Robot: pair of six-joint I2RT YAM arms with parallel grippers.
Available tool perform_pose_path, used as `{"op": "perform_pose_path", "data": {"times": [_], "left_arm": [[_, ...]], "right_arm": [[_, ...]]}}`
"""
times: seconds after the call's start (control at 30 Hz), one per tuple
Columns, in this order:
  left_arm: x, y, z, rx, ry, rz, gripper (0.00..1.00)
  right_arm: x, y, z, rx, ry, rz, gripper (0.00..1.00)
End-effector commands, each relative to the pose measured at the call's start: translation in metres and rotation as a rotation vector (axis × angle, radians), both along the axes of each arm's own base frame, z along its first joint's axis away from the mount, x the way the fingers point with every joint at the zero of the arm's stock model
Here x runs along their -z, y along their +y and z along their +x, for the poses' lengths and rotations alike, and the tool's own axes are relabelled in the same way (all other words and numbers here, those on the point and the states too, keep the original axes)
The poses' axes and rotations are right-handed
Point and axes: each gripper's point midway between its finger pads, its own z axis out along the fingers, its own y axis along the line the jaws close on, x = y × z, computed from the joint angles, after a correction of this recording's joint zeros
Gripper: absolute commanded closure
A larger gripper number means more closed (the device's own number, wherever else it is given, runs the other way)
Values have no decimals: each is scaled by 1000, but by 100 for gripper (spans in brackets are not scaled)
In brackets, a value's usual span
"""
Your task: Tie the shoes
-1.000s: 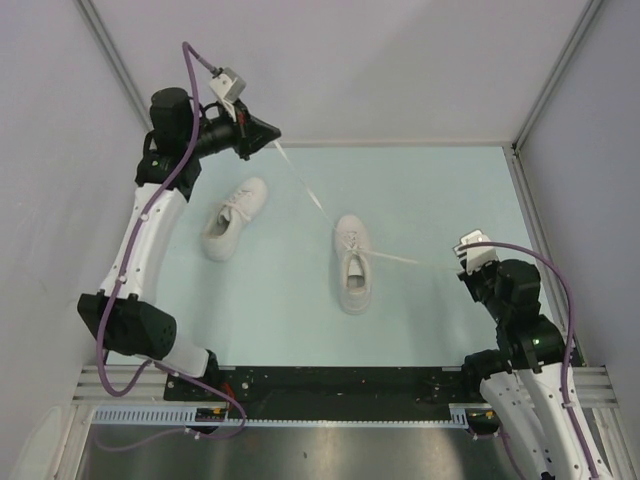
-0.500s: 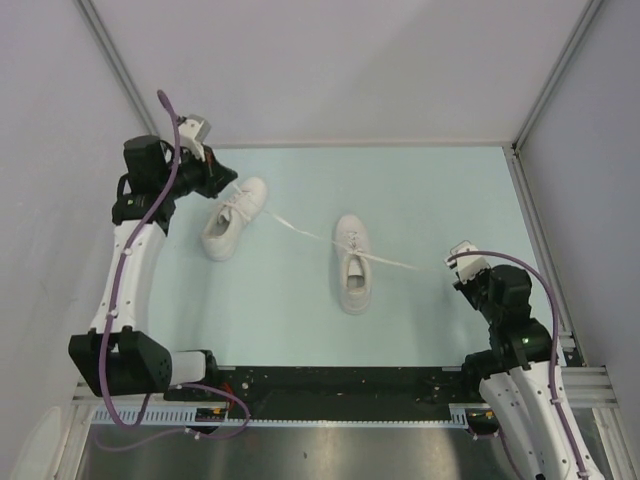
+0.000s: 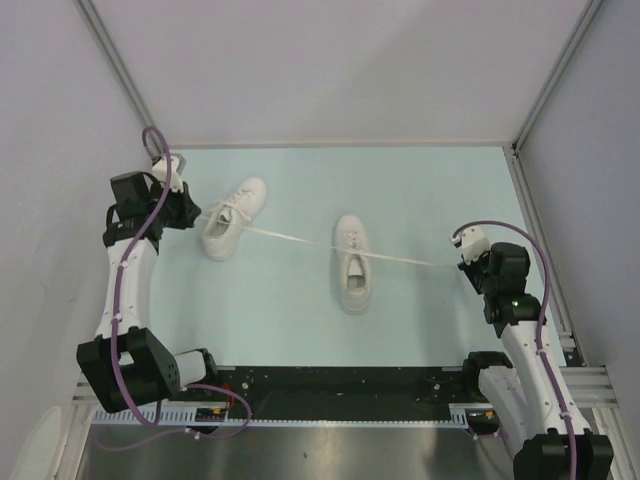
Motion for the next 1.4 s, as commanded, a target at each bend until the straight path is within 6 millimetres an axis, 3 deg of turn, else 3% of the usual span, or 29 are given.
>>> {"op": "perform_pose_path", "data": {"times": [0.0, 0.27, 0.6, 0.83, 1.0, 1.27, 1.37], "left_arm": [[-11, 30, -4, -99, -58, 91, 100], [15, 42, -16, -135, -1, 127, 100], [72, 47, -44, -160, 135, 131, 100], [105, 45, -61, -195, 222, 102, 100], [128, 41, -69, -198, 279, 81, 100], [153, 51, -74, -206, 389, 125, 100], [162, 43, -74, -159, 407, 98, 100]], "right_arm": [[-11, -13, 21, 20, -67, -7, 100], [20, -16, 31, 21, 28, -4, 100], [61, -16, 41, 2, 133, -10, 100], [65, -18, 68, -1, 93, -50, 100], [72, -5, 82, -29, 88, -66, 100], [80, 9, 94, -53, 97, -68, 100], [79, 19, 97, -81, 106, -41, 100]]}}
